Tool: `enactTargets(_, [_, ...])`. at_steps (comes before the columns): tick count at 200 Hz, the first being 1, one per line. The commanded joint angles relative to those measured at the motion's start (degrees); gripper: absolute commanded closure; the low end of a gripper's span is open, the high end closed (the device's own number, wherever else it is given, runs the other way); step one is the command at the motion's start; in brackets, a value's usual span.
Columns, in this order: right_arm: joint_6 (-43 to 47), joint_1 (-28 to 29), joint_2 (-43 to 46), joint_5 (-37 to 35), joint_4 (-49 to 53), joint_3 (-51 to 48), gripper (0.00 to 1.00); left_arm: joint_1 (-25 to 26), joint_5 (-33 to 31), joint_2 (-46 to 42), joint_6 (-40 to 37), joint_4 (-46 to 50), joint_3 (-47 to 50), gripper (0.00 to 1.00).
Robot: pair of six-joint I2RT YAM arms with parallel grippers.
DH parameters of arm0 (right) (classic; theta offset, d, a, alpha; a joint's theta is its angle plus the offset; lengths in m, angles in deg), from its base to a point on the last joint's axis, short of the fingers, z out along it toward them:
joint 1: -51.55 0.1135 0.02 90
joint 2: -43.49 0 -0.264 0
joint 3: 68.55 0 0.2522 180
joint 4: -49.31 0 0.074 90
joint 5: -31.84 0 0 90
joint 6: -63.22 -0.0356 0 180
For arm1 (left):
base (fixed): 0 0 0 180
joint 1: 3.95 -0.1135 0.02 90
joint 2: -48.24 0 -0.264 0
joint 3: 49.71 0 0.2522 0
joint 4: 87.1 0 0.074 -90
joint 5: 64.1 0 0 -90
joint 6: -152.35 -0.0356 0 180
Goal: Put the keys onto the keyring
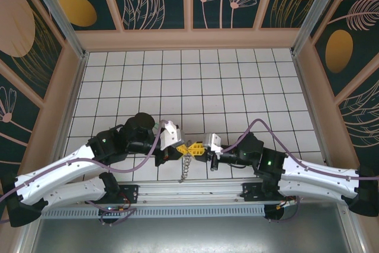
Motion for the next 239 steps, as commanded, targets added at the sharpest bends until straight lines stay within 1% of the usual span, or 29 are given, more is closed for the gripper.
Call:
enactTargets(1, [1.01,0.37,0.07,1.3,-6.09,0.11,1.0,0.12,2.59,-0.26,1.12,-6.28,0.97,1.0])
enactTargets(43, [0.65,0.35,0.34,0.34,-5.47,-0.22,1.0,0.1,1.93,-2.26,2.52,-9.21,2.66,1.0])
enactTargets(100, [0.38,0.28,1.92,-0.73,-4.85,-0.85,0.99,0.12,1.73,-2.38,2.84,-9.71,2.51,1.0])
enactTargets(114, [0.34,0.27,2.01,-1.04,-4.68,-0.82,0.94,0.11,1.79,-2.22,2.84,-9.87,2.48,1.0])
enactTargets(137, [0.26,0.27,2.14,-1.92,-4.29,-0.59,0.78,0.09,0.87,-2.1,2.89,-9.95,2.48,1.0])
enactTargets(151, [0.0,0.27,2.59,-3.15,-3.92,-0.18,0.69,0.05,-1.54,-2.28,3.3,-9.71,2.57,1.0])
enactTargets(159, [-0.15,0.29,3.0,-4.2,-3.73,-0.12,0.65,0.1,-3.93,-2.63,3.75,-9.62,2.73,1.0])
enactTargets(180, [-1.18,-0.06,4.4,-8.6,-2.85,-0.19,0.53,-0.02,-13.88,-3.09,5.01,-9.1,3.1,1.0])
enactTargets(193, [-1.74,-0.62,5.1,-11.09,-1.91,-0.29,0.49,-0.18,-18.9,-3.31,6.28,-9.09,3.18,1.0])
enactTargets(209, [-3.11,-1.72,5.57,-14.11,-0.2,-0.11,0.48,-0.77,-21.41,-3.75,7.89,-9.0,3.05,1.0])
enactTargets(220, [-4.3,-2.79,5.95,-15.76,0.82,-0.25,0.48,-1.19,-24.22,-4.25,9.18,-8.79,2.77,1.0])
enactTargets(232, [-5.53,-4.03,6.62,-16.25,1.45,-0.59,0.47,-1.82,-27.6,-4.99,10.86,-8.36,2.57,1.0])
enactTargets(239, [-6.3,-4.9,7.2,-16.65,1.71,-0.89,0.47,-2.49,-28.27,-5.33,11.71,-8.15,2.57,1.0])
